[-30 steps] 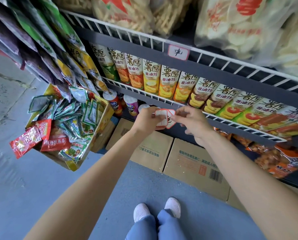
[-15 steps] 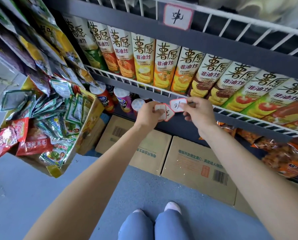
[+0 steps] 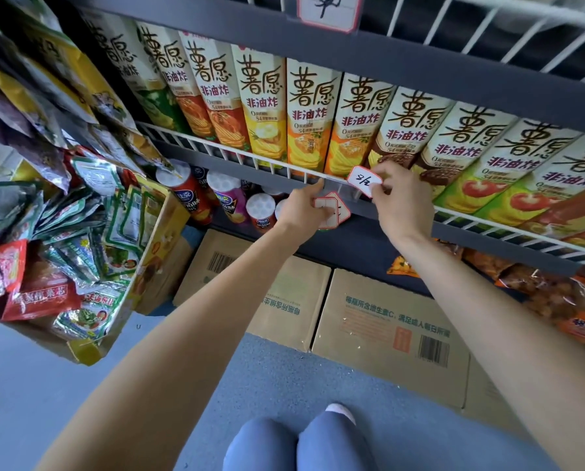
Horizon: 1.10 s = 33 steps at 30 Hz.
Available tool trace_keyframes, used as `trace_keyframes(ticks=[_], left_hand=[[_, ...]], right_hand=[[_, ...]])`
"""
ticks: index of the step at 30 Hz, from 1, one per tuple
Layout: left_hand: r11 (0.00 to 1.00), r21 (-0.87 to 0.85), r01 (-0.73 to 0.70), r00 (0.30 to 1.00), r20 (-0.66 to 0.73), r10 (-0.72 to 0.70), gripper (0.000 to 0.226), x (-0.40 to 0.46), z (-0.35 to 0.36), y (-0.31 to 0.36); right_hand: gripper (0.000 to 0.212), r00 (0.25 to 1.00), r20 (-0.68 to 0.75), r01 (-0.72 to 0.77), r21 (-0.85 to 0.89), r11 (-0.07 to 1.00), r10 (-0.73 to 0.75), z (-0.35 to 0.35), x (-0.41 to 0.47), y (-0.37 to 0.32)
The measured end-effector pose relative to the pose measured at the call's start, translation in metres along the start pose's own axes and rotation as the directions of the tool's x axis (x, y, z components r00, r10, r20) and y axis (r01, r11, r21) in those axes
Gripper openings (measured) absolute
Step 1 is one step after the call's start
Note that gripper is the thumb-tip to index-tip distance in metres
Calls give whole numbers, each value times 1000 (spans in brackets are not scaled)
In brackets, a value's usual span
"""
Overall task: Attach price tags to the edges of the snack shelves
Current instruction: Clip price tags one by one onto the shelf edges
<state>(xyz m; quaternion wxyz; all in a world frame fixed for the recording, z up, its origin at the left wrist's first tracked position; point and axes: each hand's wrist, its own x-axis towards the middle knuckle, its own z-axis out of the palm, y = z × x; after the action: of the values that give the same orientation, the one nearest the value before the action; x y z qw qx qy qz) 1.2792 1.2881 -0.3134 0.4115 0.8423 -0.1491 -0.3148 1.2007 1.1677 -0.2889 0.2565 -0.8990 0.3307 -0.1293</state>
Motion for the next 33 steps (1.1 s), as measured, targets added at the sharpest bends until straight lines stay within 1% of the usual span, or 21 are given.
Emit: trace_keyframes(ticks=[4, 7, 11, 13, 15, 17, 21, 25, 27, 30, 33], left_hand=[[996, -78, 34, 999, 5, -34, 60, 2, 2, 2], [989, -137, 56, 998, 13, -55, 61, 1, 2, 3], [990, -130, 58, 998, 13, -57, 63, 0, 6, 6], [985, -162, 59, 998, -7, -61, 62, 0, 6, 6], [980, -190, 55, 998, -29, -61, 60, -2, 7, 5], [982, -182, 41, 998, -32, -48, 57, -4, 8, 6], [987, -158, 35, 998, -38, -41, 56, -8, 7, 7], [1000, -5, 5, 1000, -21, -5, 54, -12, -1, 1], [997, 74, -22, 1000, -7, 23, 53, -15, -7, -2], [979, 194, -69, 998, 5, 69, 51, -20, -15, -3], [948, 301, -104, 995, 24, 102, 49, -21, -22, -4]], right_hand=[[15, 999, -34, 36, -24, 999, -37, 3, 3, 5], [16, 998, -42, 51, -16, 999, -51, 5, 3, 9], [18, 996, -38, 77, 23, 997, -76, 7, 4, 14], [18, 996, -31, 84, 63, 994, -82, 6, 4, 14], [18, 997, -23, 75, 100, 992, -73, 3, 4, 13], [18, 998, -16, 65, 131, 989, -64, 0, 4, 12], [16, 997, -4, 79, 112, 991, -79, -2, 7, 12], [15, 980, -26, 199, 4, 980, -199, 1, 7, 13], [16, 970, -43, 239, -23, 971, -239, 1, 7, 12], [17, 958, -47, 283, -36, 959, -284, 4, 5, 6], [16, 940, -51, 331, -95, 939, -337, 9, 3, 2]])
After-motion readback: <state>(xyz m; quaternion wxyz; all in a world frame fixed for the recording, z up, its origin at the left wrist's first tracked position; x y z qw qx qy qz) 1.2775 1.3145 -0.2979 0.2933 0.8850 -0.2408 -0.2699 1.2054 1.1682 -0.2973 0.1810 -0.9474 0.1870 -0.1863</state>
